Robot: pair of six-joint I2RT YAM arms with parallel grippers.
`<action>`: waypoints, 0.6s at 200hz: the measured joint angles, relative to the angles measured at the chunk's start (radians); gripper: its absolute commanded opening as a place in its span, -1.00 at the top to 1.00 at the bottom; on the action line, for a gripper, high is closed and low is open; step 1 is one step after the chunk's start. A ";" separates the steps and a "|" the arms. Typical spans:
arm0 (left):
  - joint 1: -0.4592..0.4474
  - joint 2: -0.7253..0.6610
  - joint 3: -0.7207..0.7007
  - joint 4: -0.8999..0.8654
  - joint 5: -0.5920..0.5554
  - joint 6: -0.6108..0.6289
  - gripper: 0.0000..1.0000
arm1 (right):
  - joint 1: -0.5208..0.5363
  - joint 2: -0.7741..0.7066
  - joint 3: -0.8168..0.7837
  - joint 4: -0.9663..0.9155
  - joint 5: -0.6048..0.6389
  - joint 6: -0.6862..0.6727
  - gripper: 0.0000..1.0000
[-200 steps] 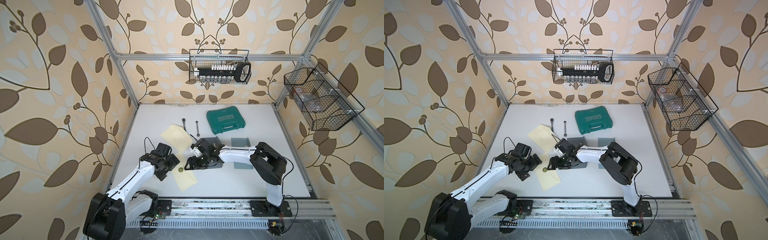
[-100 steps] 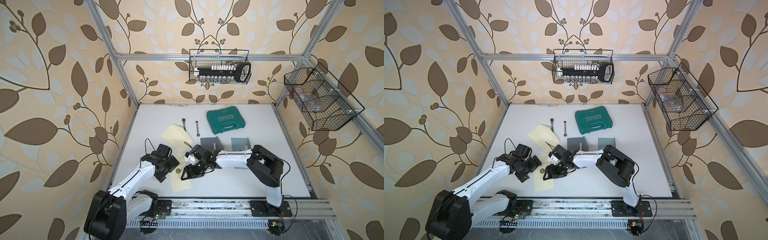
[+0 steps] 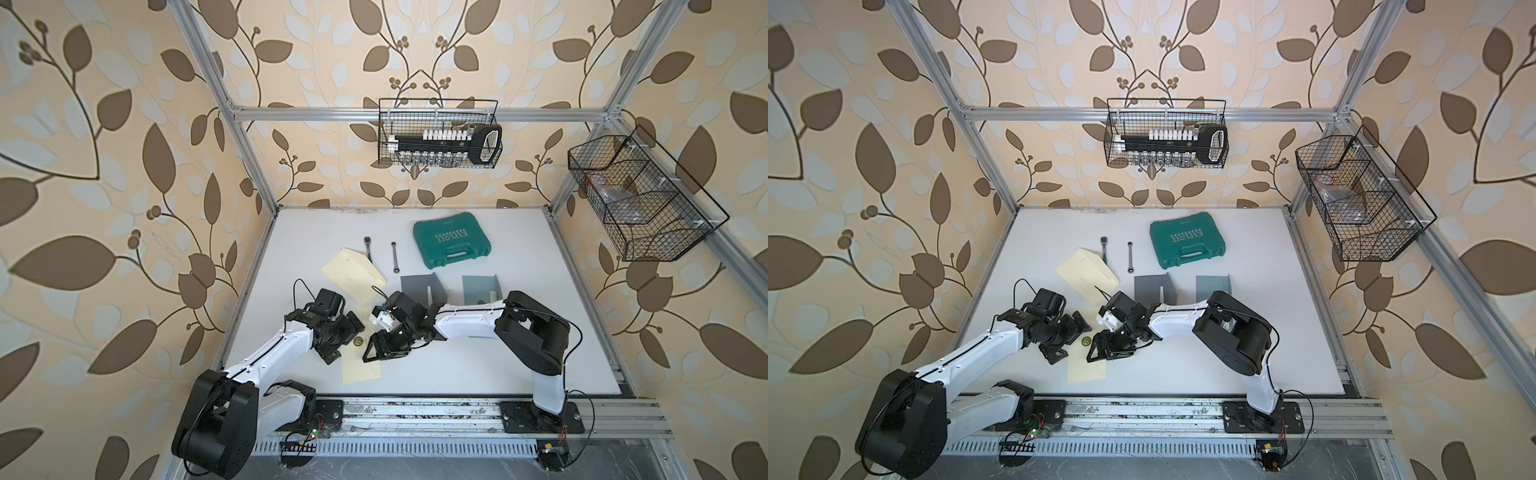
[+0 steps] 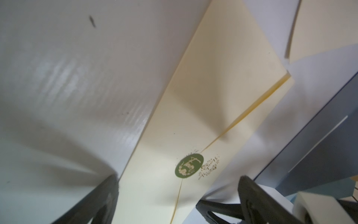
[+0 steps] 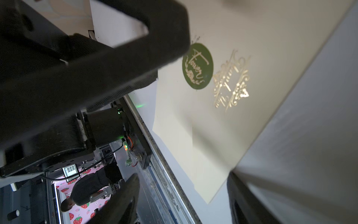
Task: Open the envelope
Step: Move the envelope to the center of the board.
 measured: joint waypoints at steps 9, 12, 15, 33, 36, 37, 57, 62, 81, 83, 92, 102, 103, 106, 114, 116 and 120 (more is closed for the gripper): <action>-0.006 0.008 0.002 0.015 0.010 0.000 -0.97 | -0.005 -0.014 -0.024 0.019 0.001 0.010 -0.42; -0.008 0.010 0.002 0.019 0.014 0.000 -0.97 | -0.006 -0.017 -0.031 0.024 0.000 0.014 -0.42; -0.013 0.014 0.003 0.024 0.016 0.001 -0.97 | -0.008 -0.021 -0.037 0.031 0.001 0.021 -0.42; -0.037 0.038 0.016 0.046 0.022 0.002 -0.97 | -0.020 -0.041 -0.076 0.066 0.000 0.051 -0.42; -0.042 0.044 0.018 0.050 0.023 0.002 -0.97 | -0.022 -0.044 -0.082 0.071 0.001 0.056 -0.42; -0.043 0.045 0.019 0.051 0.023 0.002 -0.97 | -0.023 -0.045 -0.084 0.071 0.001 0.056 -0.42; -0.068 0.076 0.037 0.067 0.031 0.006 -0.97 | -0.035 -0.067 -0.119 0.094 0.008 0.082 -0.42; -0.074 0.081 0.040 0.070 0.032 0.007 -0.97 | -0.039 -0.072 -0.126 0.098 0.011 0.088 -0.42; -0.094 0.090 0.045 0.081 0.035 0.008 -0.97 | -0.051 -0.094 -0.154 0.112 0.032 0.103 -0.42; -0.097 0.091 0.045 0.081 0.035 0.008 -0.97 | -0.052 -0.096 -0.156 0.113 0.034 0.103 -0.42; -0.103 0.091 0.047 0.080 0.033 0.009 -0.97 | -0.058 -0.106 -0.166 0.116 0.047 0.110 -0.42; -0.105 0.091 0.049 0.076 0.029 0.011 -0.97 | -0.065 -0.117 -0.174 0.115 0.063 0.114 -0.42; -0.106 0.091 0.049 0.074 0.028 0.012 -0.97 | -0.066 -0.118 -0.175 0.115 0.066 0.115 -0.42; -0.109 0.091 0.050 0.071 0.025 0.013 -0.97 | -0.068 -0.121 -0.177 0.115 0.072 0.117 -0.42; -0.111 0.090 0.053 0.058 0.011 0.017 -0.97 | -0.074 -0.129 -0.182 0.114 0.090 0.121 -0.42; -0.111 0.089 0.055 0.054 0.008 0.018 -0.97 | -0.075 -0.131 -0.183 0.114 0.095 0.121 -0.43; -0.111 0.088 0.055 0.048 0.005 0.020 -0.98 | -0.079 -0.134 -0.185 0.113 0.103 0.122 -0.42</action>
